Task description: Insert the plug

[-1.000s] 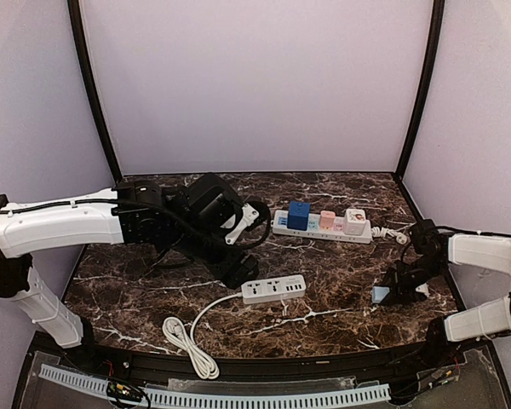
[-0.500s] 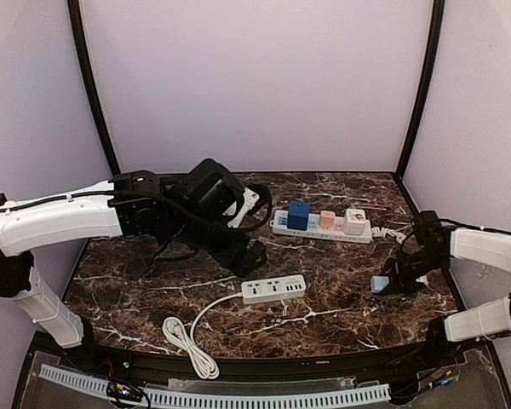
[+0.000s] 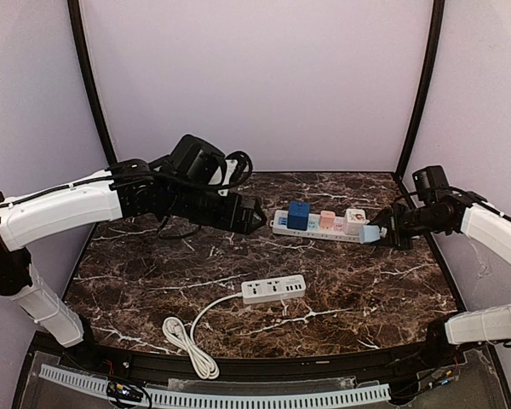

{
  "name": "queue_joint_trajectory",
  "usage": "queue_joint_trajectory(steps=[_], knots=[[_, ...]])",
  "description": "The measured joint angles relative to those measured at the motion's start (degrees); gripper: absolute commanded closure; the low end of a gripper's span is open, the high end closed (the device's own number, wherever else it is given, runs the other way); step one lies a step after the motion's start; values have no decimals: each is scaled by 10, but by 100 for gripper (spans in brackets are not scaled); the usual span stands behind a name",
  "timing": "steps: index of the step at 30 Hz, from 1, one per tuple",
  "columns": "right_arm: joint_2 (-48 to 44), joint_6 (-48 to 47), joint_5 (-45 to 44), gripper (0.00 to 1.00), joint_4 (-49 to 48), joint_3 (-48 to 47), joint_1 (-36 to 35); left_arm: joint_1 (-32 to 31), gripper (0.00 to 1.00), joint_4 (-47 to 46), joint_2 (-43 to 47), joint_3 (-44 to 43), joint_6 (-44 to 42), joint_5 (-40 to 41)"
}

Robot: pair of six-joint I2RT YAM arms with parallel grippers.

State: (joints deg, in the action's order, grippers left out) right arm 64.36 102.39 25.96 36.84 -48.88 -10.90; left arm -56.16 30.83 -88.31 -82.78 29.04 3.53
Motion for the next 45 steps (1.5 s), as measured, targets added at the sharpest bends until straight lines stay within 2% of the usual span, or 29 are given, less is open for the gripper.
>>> queue_joint_trajectory(steps=[8, 16, 32, 38, 45], knots=[[-22, 60, -2, 100, -7, -39, -84, -4, 19, -151, -19, 0, 57, -117], [-36, 100, -19, 100, -9, -88, -135, -15, 22, -263, -87, 0, 96, -169], [-51, 120, -64, 100, -8, -104, -194, -64, 29, -401, -170, -28, 112, -170], [-58, 120, -72, 100, -8, -104, -203, -68, 39, -426, -189, -31, 129, -155], [-60, 120, -78, 100, -8, -104, -203, -68, 44, -448, -198, -36, 146, -136]])
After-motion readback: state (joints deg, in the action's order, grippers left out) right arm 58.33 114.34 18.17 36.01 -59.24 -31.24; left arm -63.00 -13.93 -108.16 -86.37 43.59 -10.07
